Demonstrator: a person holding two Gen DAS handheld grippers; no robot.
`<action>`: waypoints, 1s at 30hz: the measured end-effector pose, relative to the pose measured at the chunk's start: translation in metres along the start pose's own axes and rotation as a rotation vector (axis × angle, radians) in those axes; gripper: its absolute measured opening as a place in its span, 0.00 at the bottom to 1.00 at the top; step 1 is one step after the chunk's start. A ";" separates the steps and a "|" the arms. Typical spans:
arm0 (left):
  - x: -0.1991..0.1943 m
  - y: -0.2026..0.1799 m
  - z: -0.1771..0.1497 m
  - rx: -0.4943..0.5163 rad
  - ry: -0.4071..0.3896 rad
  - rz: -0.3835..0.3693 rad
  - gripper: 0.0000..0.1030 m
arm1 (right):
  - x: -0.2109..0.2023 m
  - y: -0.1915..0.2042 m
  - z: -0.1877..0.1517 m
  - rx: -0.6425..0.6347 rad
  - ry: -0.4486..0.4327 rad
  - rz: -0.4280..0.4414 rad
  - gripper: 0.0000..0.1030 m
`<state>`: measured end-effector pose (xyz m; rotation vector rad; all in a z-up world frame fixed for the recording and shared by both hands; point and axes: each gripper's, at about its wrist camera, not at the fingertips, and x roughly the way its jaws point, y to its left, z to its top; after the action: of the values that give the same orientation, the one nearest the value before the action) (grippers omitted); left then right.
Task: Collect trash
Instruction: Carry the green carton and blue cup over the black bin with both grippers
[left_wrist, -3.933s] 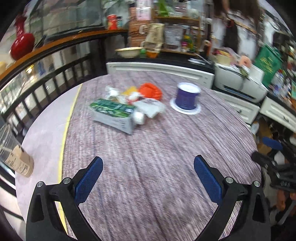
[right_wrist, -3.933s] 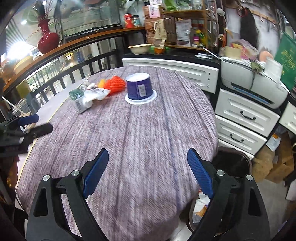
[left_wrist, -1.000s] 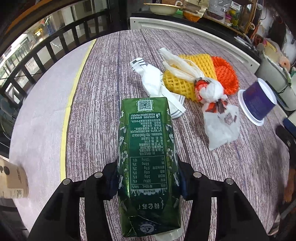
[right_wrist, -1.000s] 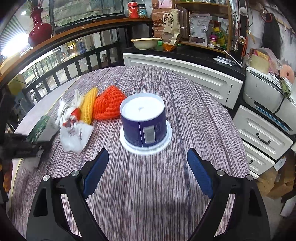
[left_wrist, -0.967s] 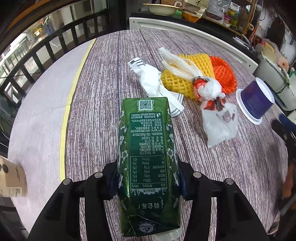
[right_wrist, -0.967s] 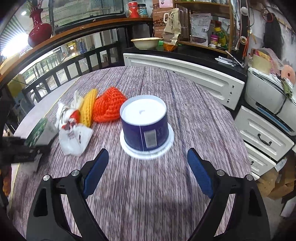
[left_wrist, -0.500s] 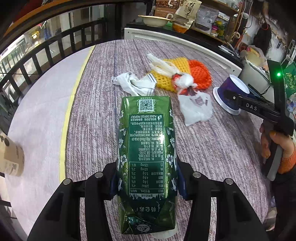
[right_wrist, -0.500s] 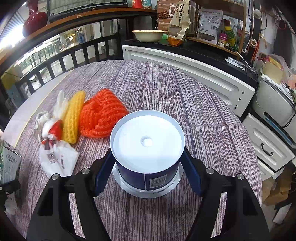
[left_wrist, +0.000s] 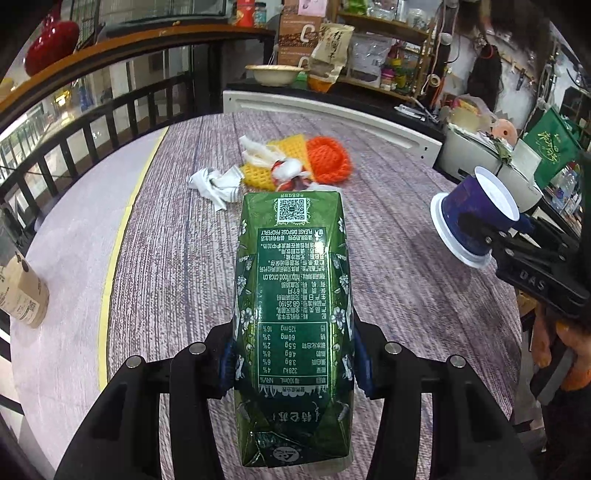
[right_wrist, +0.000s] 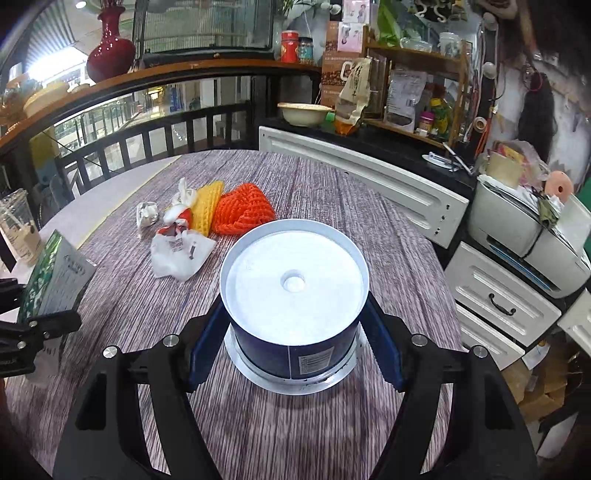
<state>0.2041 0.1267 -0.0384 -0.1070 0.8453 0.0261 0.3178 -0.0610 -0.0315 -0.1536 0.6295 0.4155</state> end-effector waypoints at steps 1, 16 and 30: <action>-0.002 -0.005 -0.002 0.006 -0.006 -0.001 0.47 | -0.004 -0.002 -0.004 0.007 -0.002 0.005 0.68; -0.032 -0.108 -0.035 0.144 -0.089 -0.091 0.48 | -0.094 -0.054 -0.080 0.100 -0.093 -0.119 0.69; -0.028 -0.191 -0.047 0.229 -0.090 -0.218 0.48 | -0.126 -0.149 -0.149 0.344 -0.083 -0.284 0.69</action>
<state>0.1625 -0.0679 -0.0324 0.0179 0.7377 -0.2678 0.2080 -0.2767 -0.0732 0.1014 0.5780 0.0360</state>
